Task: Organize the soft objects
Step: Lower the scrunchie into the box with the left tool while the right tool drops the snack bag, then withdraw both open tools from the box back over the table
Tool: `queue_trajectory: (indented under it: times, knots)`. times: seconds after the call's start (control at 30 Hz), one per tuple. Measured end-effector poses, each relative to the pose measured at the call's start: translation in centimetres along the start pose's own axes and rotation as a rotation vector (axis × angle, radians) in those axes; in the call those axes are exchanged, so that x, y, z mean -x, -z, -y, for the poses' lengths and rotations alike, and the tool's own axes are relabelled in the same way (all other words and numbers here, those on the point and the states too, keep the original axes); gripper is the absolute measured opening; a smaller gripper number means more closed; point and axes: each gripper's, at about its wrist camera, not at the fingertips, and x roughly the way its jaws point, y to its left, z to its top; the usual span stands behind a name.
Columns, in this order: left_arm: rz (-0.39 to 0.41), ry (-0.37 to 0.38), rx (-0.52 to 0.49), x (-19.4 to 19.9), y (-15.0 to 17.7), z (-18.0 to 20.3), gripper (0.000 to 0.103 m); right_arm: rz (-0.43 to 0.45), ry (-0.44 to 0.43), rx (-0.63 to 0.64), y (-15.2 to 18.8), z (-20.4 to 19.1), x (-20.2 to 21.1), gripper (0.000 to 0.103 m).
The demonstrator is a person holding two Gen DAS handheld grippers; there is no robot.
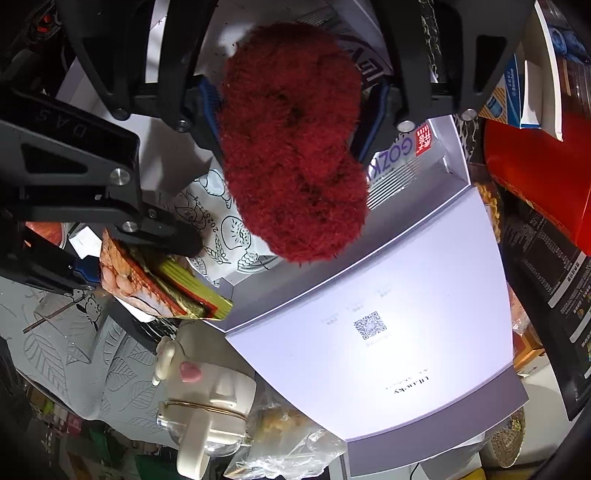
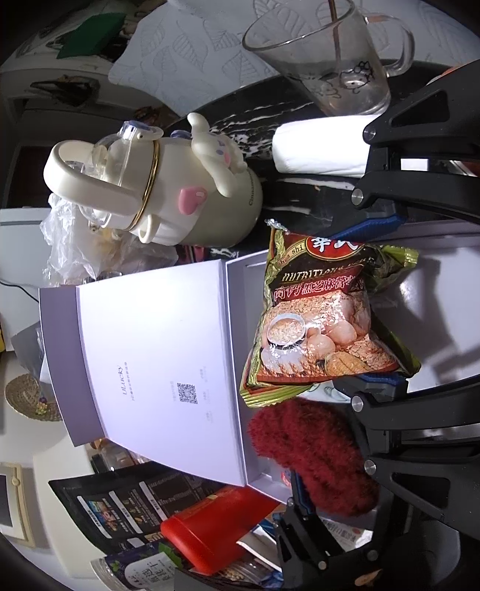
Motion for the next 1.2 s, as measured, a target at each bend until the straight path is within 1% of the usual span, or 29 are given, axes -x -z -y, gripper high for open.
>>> queue_trajectory:
  times: [0.23,0.4,0.43,0.47,0.53,0.57,0.6,0.67,0.77,0.9,1.2]
  knots:
    - [0.006,0.021,0.024,0.6,0.1,0.0,0.067,-0.014,-0.012,-0.007,-0.1,0.1,0.2,0.056]
    - [0.02,0.031,0.027,1.5,0.4,-0.3,0.072,-0.037,-0.019,-0.014,-0.4,0.3,0.2,0.057]
    - [0.027,0.004,0.024,1.8,0.4,-0.3,0.075,-0.042,-0.017,-0.013,-0.4,0.2,0.2,0.057]
    - [0.039,-0.024,0.022,2.4,0.7,-0.9,0.081,-0.047,-0.013,-0.01,-0.5,0.2,0.2,0.057]
    - [0.072,-0.049,0.026,3.2,0.9,-1.2,0.081,-0.053,-0.004,-0.001,-0.6,0.0,0.6,0.059]
    - [0.084,-0.048,0.033,3.7,0.9,-1.4,0.081,-0.05,0.007,0.004,-0.6,-0.1,0.9,0.063]
    - [0.087,-0.048,0.037,3.9,0.9,-1.6,0.081,-0.039,0.024,0.007,-0.7,-0.1,1.3,0.064]
    - [0.092,-0.049,0.048,4.8,1.0,-2.3,0.081,-0.025,0.039,0.014,-0.8,-0.2,2.1,0.071]
    - [0.107,-0.059,0.059,6.3,1.2,-2.9,0.081,-0.013,0.051,0.026,-1.2,-0.3,3.2,0.071]
    - [0.142,-0.075,0.063,7.3,0.7,-2.7,0.081,0.002,0.072,0.035,-1.5,-0.7,4.6,0.071]
    - [0.235,-0.086,0.058,12.6,0.8,-2.5,0.081,0.102,0.09,0.025,-2.0,-1.9,9.9,0.071]
